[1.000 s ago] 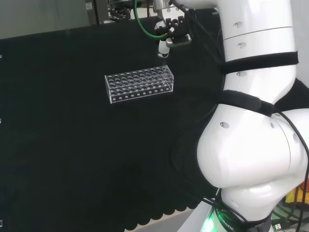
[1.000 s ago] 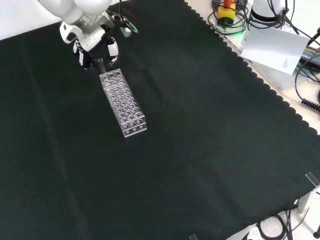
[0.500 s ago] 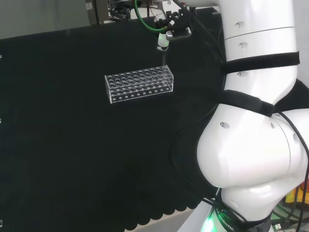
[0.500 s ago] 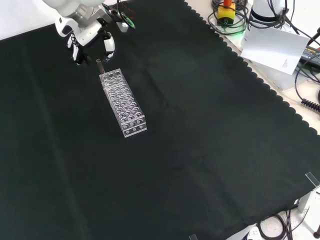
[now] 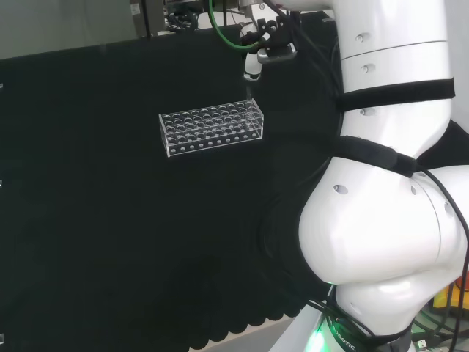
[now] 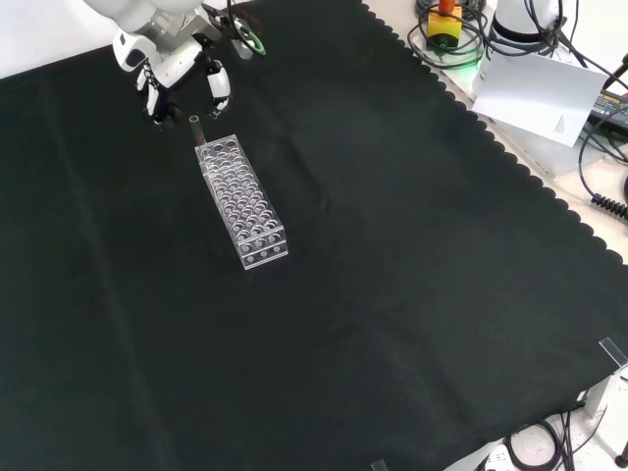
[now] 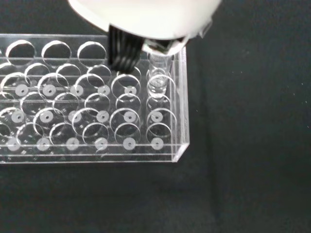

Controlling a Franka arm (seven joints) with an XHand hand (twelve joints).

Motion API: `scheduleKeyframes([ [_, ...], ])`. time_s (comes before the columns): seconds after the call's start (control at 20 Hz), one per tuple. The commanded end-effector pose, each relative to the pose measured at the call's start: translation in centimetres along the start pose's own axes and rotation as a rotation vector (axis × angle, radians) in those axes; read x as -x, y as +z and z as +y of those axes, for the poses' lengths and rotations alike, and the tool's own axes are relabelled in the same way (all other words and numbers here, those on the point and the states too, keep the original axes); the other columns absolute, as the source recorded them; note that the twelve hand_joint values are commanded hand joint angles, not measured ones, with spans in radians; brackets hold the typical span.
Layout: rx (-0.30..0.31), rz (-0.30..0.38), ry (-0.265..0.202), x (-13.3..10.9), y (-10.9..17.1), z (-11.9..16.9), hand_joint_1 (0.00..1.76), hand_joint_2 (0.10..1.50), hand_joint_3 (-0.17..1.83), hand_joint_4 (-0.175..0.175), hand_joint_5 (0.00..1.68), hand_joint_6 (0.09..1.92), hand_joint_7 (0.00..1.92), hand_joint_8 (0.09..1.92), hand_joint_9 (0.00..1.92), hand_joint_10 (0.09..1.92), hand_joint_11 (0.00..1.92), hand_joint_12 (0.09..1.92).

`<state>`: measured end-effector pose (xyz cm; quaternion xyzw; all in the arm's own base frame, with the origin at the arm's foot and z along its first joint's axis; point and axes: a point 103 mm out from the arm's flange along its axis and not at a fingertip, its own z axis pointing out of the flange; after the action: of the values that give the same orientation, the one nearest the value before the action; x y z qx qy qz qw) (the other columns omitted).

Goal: Pick up the test tube.

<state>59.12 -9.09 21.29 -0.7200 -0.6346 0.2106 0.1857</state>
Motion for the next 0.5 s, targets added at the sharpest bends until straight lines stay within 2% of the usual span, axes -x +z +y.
scheduleKeyframes([
  [0.05,-0.002,0.015,-0.002,-0.4,0.48,0.14,1.15,0.53,0.84,-0.058,0.5,0.77,0.64,0.97,0.72,0.85,0.31,1.47],
  [0.25,-0.002,0.032,-0.012,-0.63,0.92,0.19,1.15,0.53,0.84,-0.063,0.51,0.76,0.73,0.93,0.74,0.85,0.31,1.47],
  [0.5,-0.021,0.012,-0.023,-1.23,1.41,0.33,1.15,0.53,0.84,-0.072,0.54,0.77,0.82,0.92,0.76,0.83,0.33,1.47],
])
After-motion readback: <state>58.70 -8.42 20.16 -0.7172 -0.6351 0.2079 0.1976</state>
